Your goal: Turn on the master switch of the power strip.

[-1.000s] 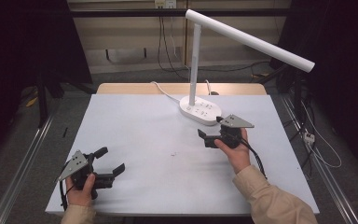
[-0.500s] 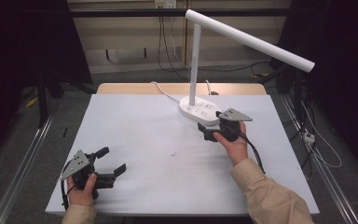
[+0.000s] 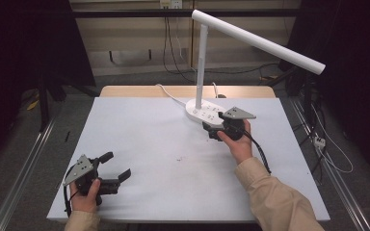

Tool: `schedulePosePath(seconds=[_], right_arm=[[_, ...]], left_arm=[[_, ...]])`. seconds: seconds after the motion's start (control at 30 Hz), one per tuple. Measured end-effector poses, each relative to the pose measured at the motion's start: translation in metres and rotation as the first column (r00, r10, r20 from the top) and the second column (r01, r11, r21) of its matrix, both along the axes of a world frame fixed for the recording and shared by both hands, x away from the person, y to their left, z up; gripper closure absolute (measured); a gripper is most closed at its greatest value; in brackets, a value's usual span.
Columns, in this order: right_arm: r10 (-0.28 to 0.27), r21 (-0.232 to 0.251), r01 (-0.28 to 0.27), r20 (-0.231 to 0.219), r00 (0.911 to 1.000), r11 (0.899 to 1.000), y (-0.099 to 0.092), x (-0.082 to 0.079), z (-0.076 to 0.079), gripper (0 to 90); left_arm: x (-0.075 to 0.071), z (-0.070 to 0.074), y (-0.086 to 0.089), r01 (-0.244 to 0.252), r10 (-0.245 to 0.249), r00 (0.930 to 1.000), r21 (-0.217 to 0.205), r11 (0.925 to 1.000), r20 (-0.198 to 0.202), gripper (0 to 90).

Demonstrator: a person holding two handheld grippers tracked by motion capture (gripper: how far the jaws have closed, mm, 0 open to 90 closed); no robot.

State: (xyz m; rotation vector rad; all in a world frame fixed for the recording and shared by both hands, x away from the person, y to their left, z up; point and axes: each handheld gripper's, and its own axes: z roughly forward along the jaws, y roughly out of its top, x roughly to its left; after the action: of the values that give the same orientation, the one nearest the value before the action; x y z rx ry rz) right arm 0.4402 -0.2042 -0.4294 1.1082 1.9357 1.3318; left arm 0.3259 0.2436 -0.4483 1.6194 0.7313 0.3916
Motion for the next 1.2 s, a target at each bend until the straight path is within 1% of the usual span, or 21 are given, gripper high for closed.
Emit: schedulePosePath(seconds=[0.07, 0.23, 0.3, 0.43, 0.57, 0.67, 0.77, 0.83, 1.0, 1.13, 1.2], right_arm=[[0.004, 0.006, -0.004, -0.007, 1.0000, 1.000, 0.000, 0.003, 0.000, 24.4], [0.006, -0.001, -0.006, -0.009, 0.9999, 1.000, 0.003, 0.009, 0.000, 26.9], [0.015, -0.008, -0.015, -0.008, 0.9998, 1.000, 0.004, 0.011, 0.000, 28.9], [0.022, -0.011, -0.022, -0.012, 0.9997, 1.000, 0.007, 0.016, 0.000, 30.8], [0.029, -0.005, -0.029, -0.018, 0.9994, 1.000, 0.009, 0.019, -0.001, 34.2], [0.033, -0.010, -0.033, -0.024, 0.9992, 0.999, 0.010, 0.022, -0.001, 37.0], [0.029, -0.006, -0.030, -0.026, 0.9992, 1.000, 0.011, 0.025, -0.001, 41.4], [0.030, -0.007, -0.030, -0.027, 0.9992, 1.000, 0.011, 0.026, -0.001, 42.3], [0.027, 0.010, -0.027, -0.034, 0.9991, 1.000, 0.011, 0.030, 0.000, 44.0], [0.027, 0.006, -0.027, -0.034, 0.9990, 1.000, 0.011, 0.032, 0.000, 47.0], [0.028, 0.000, -0.028, -0.036, 0.9990, 1.000, 0.011, 0.033, -0.001, 50.3]], left_arm=[[0.000, 0.000, 0.000, -0.001, 0.001, 1.0000, -0.001, 1.0000, 0.000, 2.4], [0.000, 0.000, 0.000, 0.000, 0.000, 1.0000, 0.003, 1.0000, -0.003, 2.4], [0.000, 0.000, 0.000, -0.002, 0.002, 1.0000, 0.000, 1.0000, -0.002, 2.4], [0.001, 0.000, 0.000, -0.003, 0.003, 1.0000, 0.002, 1.0000, -0.003, 2.4], [0.001, 0.000, 0.000, -0.002, 0.002, 1.0000, 0.005, 1.0000, -0.004, 2.6], [0.001, 0.000, 0.000, -0.004, 0.004, 1.0000, 0.001, 1.0000, -0.003, 2.6], [0.001, -0.001, 0.001, -0.006, 0.006, 1.0000, 0.001, 1.0000, -0.003, 2.6], [0.001, -0.001, 0.001, -0.004, 0.004, 1.0000, 0.001, 1.0000, -0.004, 2.6], [0.001, 0.000, 0.000, -0.004, 0.004, 1.0000, 0.002, 1.0000, -0.004, 2.6], [0.001, -0.001, 0.000, -0.004, 0.004, 1.0000, 0.003, 1.0000, -0.004, 2.6], [0.001, -0.001, 0.000, -0.004, 0.004, 1.0000, 0.004, 1.0000, -0.004, 2.6]])
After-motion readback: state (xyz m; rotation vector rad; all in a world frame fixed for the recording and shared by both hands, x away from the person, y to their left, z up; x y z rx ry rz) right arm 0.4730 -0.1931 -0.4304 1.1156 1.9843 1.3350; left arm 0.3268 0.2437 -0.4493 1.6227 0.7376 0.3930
